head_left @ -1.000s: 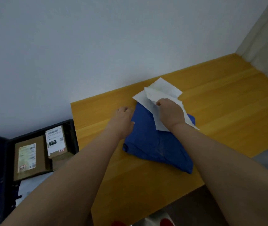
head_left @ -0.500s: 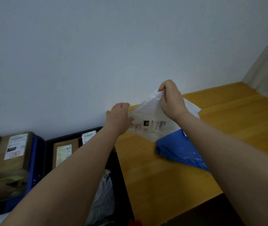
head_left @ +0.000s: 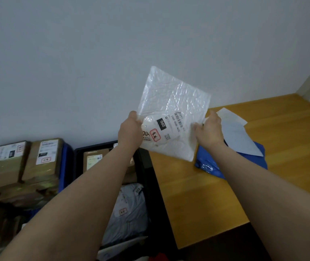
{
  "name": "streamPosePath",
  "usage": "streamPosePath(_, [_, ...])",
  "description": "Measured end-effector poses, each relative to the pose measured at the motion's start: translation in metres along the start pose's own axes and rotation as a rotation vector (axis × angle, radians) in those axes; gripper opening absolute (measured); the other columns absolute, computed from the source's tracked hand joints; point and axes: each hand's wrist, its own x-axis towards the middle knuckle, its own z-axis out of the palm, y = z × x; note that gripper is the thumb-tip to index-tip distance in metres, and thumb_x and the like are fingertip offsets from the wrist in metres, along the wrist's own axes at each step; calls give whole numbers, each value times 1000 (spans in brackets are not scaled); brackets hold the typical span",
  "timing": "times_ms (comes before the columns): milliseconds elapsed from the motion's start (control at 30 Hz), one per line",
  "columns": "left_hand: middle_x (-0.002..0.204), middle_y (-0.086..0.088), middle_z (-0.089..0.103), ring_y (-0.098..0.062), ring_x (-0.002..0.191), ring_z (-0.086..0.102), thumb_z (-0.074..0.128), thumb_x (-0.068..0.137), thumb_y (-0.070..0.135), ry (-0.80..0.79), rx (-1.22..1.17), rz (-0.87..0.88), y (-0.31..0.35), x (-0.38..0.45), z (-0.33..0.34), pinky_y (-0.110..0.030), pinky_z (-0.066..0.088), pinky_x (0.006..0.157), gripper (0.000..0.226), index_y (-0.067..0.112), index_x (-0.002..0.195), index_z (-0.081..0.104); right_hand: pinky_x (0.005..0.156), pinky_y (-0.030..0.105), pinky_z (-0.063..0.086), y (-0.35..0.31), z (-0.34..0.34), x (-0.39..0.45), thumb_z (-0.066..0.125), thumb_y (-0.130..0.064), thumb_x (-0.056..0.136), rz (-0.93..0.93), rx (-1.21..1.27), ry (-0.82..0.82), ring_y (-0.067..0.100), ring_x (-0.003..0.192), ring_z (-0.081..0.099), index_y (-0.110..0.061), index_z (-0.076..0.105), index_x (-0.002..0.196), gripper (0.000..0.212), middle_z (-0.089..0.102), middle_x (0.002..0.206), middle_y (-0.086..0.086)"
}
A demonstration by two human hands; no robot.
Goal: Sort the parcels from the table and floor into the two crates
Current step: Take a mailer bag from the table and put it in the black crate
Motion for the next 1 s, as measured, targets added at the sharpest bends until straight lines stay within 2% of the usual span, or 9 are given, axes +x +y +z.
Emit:
streamPosePath(167, [76,4,47,-10,66,47,37,102,19,93,-155,-119,7,-15,0,-26,35,51,11,11,96,41,106,43,40,9,13,-8,61,-29,93,116,233,-159,32,132,41,1,20,143,71,40,143,16])
streamPosePath(267, [77,5,48,-10,67,47,40,102,19,141,-178,-143,12,-26,2,-27,35,54,11,12,96,44,96,35,43,16,13,-12,66,-18,89,37,232,-117,28,121,48,-2,34,133,57,48,131,13])
streamPosePath(467, [76,8,49,-2,65,47,45,101,19,189,-211,-136,20,-55,8,-7,34,43,9,11,96,46,88,29,43,29,-1,-20,66,-10,89,-31,287,-69,24,115,54,-8,37,133,53,55,125,9])
streamPosePath(533, [80,6,52,-5,68,51,47,101,19,196,-225,-167,20,-64,7,-9,36,47,9,10,103,47,88,27,44,30,-3,-25,67,-11,88,-57,281,-74,21,113,53,-9,38,133,53,55,124,7])
streamPosePath(667, [102,-3,58,-16,85,58,53,97,13,157,-201,-231,11,-81,0,-24,47,63,29,7,124,43,77,22,39,31,0,-38,68,-11,87,-98,252,-122,11,96,50,-11,41,130,50,51,108,-6])
streamPosePath(733, [108,-5,57,-20,93,59,58,93,8,107,-132,-259,-2,-92,-5,-30,49,71,41,9,129,38,77,26,42,31,8,-44,69,-9,85,-111,174,-187,13,94,52,-9,44,127,49,54,112,0])
streamPosePath(867, [119,-11,49,-25,99,53,62,84,-1,-42,113,-313,-42,-115,-15,-35,43,75,70,15,142,26,85,33,45,23,37,-62,66,-6,83,-144,-80,-420,28,113,51,-7,35,138,63,45,133,14])
streamPosePath(933, [127,-13,45,-26,103,52,61,85,0,-130,247,-337,-65,-125,-22,-34,43,78,71,17,144,27,94,38,46,16,56,-75,64,-5,84,-171,-197,-552,31,119,50,-11,31,142,67,44,136,15])
streamPosePath(1000, [132,-16,41,-30,107,52,59,87,2,-214,357,-396,-87,-133,-30,-35,44,82,62,15,142,35,96,34,43,8,75,-89,63,-6,86,-198,-318,-683,32,124,47,-11,37,141,61,43,139,15])
